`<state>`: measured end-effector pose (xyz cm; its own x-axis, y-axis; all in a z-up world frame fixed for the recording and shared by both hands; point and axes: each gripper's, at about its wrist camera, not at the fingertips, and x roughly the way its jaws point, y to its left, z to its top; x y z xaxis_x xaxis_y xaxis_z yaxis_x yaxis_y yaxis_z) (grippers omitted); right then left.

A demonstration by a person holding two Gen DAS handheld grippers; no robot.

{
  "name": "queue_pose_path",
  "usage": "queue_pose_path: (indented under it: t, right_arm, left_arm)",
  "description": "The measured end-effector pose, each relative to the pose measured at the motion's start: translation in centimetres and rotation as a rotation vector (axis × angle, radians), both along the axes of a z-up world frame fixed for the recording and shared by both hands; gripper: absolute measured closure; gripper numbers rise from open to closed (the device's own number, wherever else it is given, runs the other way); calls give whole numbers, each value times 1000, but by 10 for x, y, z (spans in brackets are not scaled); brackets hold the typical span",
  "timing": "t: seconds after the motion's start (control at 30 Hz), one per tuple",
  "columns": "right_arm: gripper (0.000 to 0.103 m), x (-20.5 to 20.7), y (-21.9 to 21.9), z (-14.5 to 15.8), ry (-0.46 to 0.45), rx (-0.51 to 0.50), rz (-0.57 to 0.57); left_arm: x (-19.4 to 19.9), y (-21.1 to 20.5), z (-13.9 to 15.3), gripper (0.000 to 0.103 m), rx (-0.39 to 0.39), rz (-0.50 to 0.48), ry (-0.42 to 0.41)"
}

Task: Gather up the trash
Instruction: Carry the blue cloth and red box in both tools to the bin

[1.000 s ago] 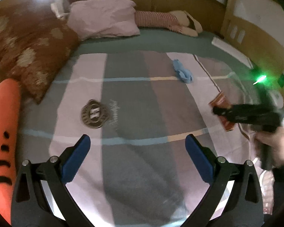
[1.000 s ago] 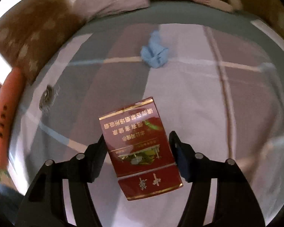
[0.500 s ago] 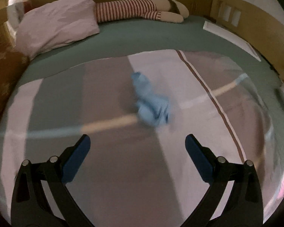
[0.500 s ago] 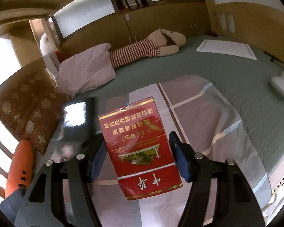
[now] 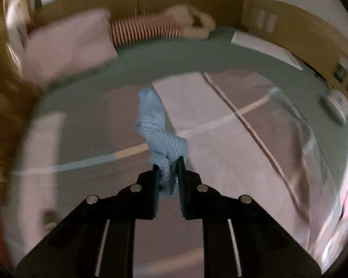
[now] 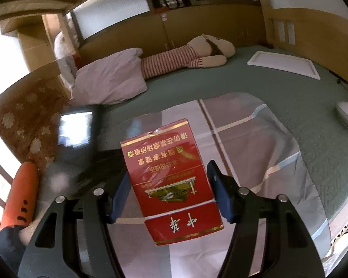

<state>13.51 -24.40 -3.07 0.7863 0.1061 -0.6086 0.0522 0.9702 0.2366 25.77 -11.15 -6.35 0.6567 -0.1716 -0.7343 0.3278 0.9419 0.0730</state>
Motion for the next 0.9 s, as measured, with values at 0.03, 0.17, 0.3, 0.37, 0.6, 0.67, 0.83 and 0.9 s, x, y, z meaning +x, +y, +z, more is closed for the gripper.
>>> queue_pose_path:
  t: [0.03, 0.17, 0.3, 0.37, 0.6, 0.67, 0.83, 0.9]
  right_arm:
    - [39, -1, 3, 1, 1, 0, 11]
    - [39, -17, 23, 10, -7, 21, 68]
    - [39, -46, 49, 14, -28, 15, 110]
    - [39, -63, 63, 8, -31, 1, 128]
    - [39, -75, 85, -11, -8, -78, 163]
    - [39, -70, 85, -14, -6, -92, 155]
    - [39, -67, 88, -21, 6, -106, 149]
    - [39, -66, 89, -22, 9, -114, 149]
  left_arm:
    - [-19, 10, 11, 88, 5, -10, -25]
    - [-119, 69, 60, 88, -38, -17, -109]
    - [-171, 107, 70, 88, -82, 80, -145]
    - [-177, 120, 60, 88, -128, 123, -114]
    - [-175, 131, 35, 88, -128, 172, -84]
    - [-171, 135, 30, 88, -143, 182, -64]
    - [-173, 134, 27, 88, -147, 178, -54]
    - [-174, 134, 28, 88, -144, 173, -58]
